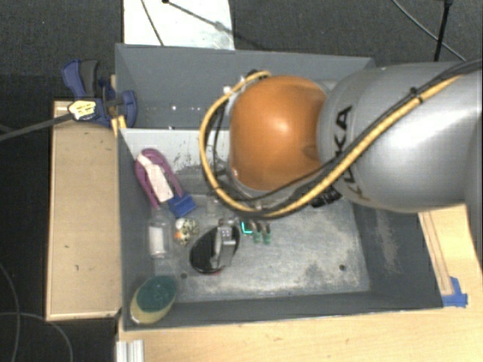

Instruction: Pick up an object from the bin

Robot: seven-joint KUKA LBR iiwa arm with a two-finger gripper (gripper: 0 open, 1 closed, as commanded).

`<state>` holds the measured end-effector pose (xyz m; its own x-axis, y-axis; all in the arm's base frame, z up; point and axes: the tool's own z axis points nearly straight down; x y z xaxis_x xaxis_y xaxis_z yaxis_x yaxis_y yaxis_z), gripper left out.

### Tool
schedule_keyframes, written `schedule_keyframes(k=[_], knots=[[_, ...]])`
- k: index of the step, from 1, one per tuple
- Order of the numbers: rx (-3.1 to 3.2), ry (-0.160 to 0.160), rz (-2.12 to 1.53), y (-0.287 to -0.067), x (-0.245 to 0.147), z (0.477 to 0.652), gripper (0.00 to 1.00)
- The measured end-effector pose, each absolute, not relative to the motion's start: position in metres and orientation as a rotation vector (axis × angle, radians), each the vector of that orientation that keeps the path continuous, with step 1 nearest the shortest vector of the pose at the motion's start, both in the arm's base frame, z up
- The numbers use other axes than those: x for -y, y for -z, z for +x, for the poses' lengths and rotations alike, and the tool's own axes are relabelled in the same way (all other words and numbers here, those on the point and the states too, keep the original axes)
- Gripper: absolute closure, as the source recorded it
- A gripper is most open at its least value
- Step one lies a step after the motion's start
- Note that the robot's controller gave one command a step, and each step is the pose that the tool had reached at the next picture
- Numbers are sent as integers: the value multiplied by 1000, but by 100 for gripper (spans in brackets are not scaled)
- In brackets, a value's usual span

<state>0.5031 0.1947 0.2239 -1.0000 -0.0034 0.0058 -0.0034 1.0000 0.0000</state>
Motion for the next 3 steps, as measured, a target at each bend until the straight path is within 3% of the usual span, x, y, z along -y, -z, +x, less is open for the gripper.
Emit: schedule_keyframes(k=[1,2,3], knots=[[3149,15,-243,-71,-184,507,0],[3146,19,-251,-75,-186,506,100],[3142,7,-239,-249,-188,535,100]])
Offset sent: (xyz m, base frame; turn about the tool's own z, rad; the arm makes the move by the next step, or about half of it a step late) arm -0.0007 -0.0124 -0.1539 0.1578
